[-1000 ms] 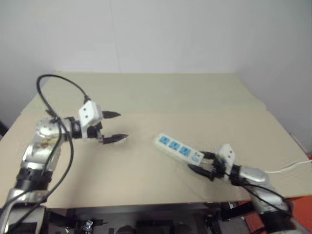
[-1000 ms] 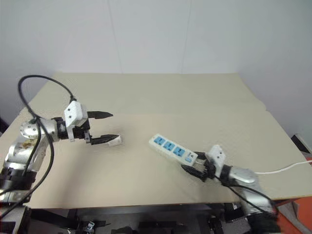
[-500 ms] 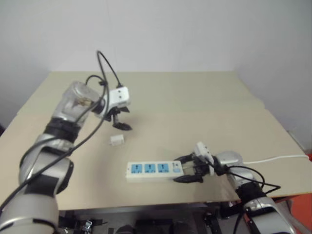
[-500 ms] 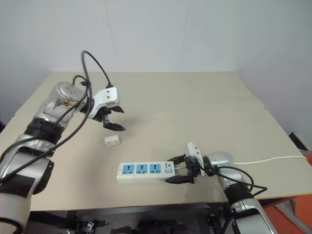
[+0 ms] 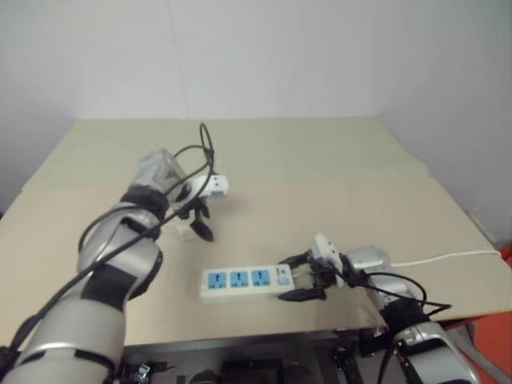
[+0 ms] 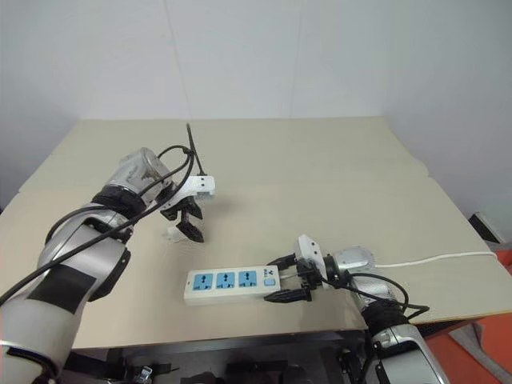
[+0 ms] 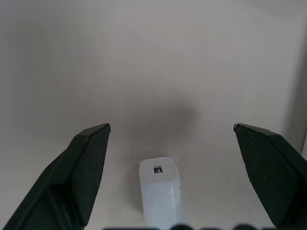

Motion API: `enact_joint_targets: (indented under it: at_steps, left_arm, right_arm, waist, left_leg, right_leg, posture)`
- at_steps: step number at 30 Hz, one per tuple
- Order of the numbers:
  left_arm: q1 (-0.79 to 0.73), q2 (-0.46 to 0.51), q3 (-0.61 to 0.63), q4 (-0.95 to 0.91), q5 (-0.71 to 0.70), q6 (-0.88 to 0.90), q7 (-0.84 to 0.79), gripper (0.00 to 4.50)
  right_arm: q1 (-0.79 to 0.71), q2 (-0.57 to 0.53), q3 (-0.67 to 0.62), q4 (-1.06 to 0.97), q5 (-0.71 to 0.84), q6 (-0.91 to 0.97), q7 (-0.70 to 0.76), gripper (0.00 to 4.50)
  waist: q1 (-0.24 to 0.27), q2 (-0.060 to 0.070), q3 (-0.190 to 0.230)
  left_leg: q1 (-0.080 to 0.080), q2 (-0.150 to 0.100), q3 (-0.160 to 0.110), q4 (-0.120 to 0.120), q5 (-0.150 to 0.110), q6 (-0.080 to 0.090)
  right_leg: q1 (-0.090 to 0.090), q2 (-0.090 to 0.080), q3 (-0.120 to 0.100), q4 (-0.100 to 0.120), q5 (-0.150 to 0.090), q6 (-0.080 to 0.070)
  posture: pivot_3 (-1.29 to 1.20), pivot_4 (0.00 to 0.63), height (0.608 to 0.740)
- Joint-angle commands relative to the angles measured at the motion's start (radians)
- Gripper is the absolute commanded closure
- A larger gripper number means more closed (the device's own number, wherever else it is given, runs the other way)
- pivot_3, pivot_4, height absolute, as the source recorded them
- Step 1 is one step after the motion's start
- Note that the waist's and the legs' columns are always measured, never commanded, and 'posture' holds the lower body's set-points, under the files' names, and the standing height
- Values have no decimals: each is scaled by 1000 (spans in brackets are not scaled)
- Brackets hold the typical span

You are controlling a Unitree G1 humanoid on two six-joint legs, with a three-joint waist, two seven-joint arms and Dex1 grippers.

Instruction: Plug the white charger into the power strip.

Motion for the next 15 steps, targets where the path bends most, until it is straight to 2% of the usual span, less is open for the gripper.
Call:
enact_joint_targets:
  at_steps: [1,15]
  left_arm:
    - [-41,-14,-5,33,41,-16,32,0]
    - [-24,-31,-7,66,118,-48,61,0]
  right_arm:
    - [27,7,35,-12,-38,-4,-10,1053]
    - [33,18,50,-10,-65,-13,-40,1053]
  waist:
    - [-1,0,0]
    - [-5,0,0]
  left_leg:
    - [0,0,0,0,0,0]
    - [2,0,0,0,0,0]
  right_leg:
    - [0,0,0,0,0,0]
    - [1,0,0,1,0,0]
  posture:
    - [0,150,740]
    - [0,150,740]
